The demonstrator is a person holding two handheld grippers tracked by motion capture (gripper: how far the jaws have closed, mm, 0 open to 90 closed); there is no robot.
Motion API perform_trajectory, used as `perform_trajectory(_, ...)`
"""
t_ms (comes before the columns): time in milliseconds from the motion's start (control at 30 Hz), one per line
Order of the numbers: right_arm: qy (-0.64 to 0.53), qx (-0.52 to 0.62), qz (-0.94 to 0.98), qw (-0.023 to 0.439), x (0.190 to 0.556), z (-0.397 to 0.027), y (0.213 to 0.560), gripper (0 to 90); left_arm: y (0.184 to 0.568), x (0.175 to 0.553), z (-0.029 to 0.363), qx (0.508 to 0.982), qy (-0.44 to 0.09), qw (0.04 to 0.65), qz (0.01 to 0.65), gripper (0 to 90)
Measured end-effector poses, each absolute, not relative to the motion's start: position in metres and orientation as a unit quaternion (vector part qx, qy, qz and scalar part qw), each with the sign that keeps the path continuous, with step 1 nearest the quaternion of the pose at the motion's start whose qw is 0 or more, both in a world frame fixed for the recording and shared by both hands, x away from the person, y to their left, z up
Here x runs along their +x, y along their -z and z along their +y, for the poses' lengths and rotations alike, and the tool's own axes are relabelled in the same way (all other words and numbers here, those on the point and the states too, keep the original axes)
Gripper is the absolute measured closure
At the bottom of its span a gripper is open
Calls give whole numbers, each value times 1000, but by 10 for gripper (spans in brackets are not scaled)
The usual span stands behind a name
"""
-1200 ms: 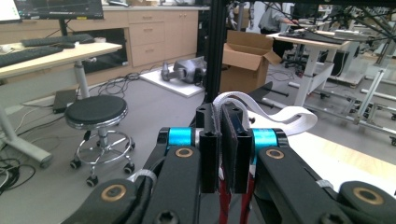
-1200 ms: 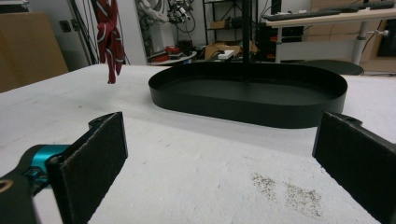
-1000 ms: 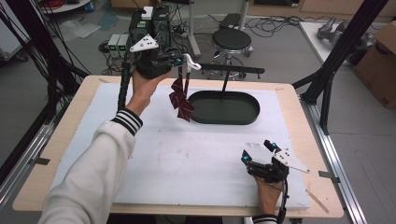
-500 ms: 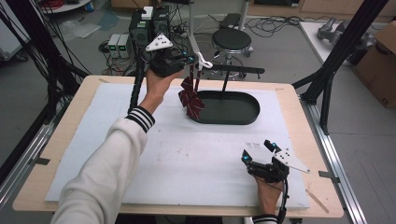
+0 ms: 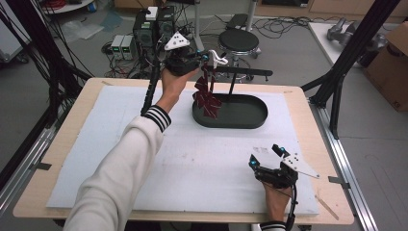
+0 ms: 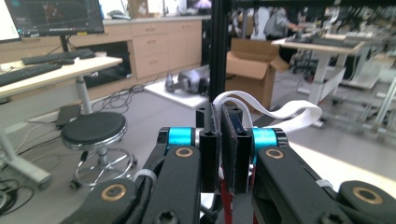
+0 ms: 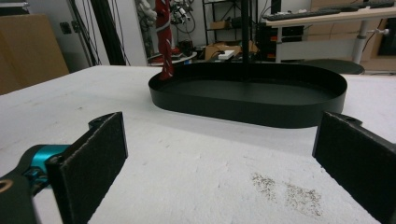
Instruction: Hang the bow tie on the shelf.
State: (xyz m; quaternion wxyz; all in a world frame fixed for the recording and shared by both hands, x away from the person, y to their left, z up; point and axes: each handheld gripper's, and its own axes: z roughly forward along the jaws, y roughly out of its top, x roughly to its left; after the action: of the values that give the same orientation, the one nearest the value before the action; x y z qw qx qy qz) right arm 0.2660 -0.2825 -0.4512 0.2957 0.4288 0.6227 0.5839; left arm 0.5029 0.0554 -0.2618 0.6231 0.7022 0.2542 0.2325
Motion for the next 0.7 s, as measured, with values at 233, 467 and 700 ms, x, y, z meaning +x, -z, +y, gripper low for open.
perform_trajectory(233, -584, 428, 622, 296, 266, -283, 451, 21, 275, 511, 54, 708, -231, 613, 264, 857)
perform_trajectory(467, -585, 428, 622, 296, 267, -283, 451, 21, 281, 517, 50, 714, -242, 599, 271, 857)
perform_trajectory(700, -585, 429, 622, 296, 266, -283, 451, 21, 292, 521, 47, 726, -239, 583, 276, 857)
